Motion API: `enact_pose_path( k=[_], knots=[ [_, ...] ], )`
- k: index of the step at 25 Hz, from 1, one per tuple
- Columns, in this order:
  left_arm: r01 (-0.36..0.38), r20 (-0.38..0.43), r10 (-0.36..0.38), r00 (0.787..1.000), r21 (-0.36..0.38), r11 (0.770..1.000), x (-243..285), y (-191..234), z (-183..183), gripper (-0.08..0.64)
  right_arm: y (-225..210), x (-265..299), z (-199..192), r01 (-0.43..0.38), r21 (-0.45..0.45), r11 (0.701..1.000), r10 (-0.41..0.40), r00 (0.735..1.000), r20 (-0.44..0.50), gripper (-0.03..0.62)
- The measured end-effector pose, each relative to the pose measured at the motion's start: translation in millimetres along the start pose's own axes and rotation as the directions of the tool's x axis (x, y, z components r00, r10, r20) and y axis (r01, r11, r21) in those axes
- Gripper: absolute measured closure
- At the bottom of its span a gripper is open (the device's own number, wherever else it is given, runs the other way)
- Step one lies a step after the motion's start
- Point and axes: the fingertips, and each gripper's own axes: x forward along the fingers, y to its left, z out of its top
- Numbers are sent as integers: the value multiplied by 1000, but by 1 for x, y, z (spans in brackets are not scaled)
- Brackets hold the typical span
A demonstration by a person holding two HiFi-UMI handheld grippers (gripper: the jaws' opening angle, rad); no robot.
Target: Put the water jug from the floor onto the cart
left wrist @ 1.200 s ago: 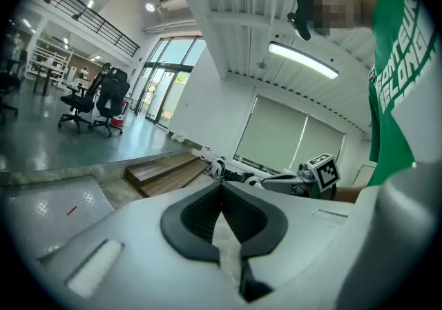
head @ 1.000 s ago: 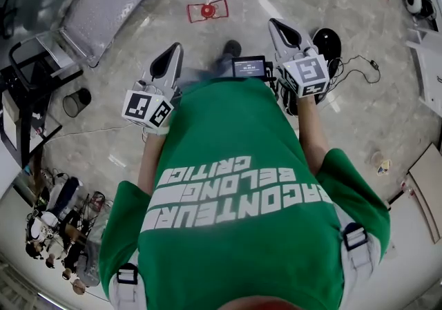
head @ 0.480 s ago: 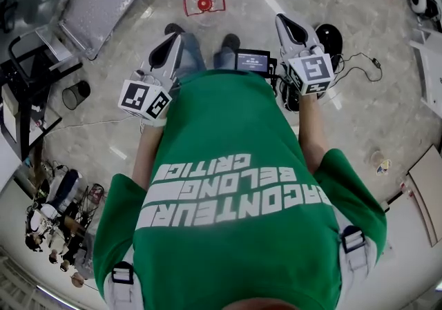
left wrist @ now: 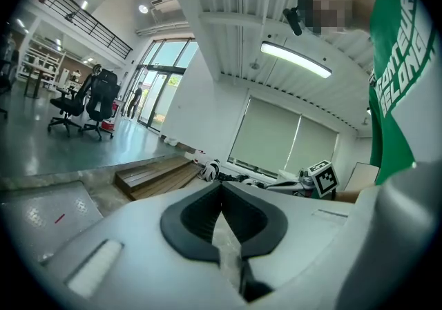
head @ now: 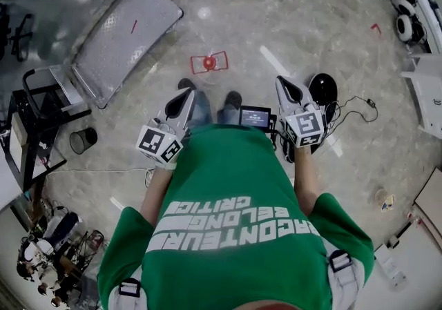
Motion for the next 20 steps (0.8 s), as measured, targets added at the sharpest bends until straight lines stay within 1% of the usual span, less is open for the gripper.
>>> enact_pose_path(
  k=[2, 4, 9, 14, 20],
  knots=[
    [13, 33, -14, 999, 14, 1000, 14, 14, 6, 543, -5, 16, 9, 1, -27, 1000, -1, 1000, 16, 599],
    [20, 50, -20, 999, 6, 1000, 19, 23, 7, 543, -4, 27, 14, 2, -45, 999, -1, 1000, 14, 599],
    [28, 66, -27, 997, -16, 999, 16, 41, 8, 543, 10, 42, 20, -11, -72, 997, 10, 1000, -12, 598],
    [29, 86, -26, 996, -36, 999, 18, 65, 12, 543, 15, 64, 37, -41, -146, 988, 37, 999, -32, 598],
    [11, 79, -6, 997, -57, 998, 21, 101, 6, 543, -5, 93, 62, -44, -148, 988, 45, 999, 5, 598]
  ],
)
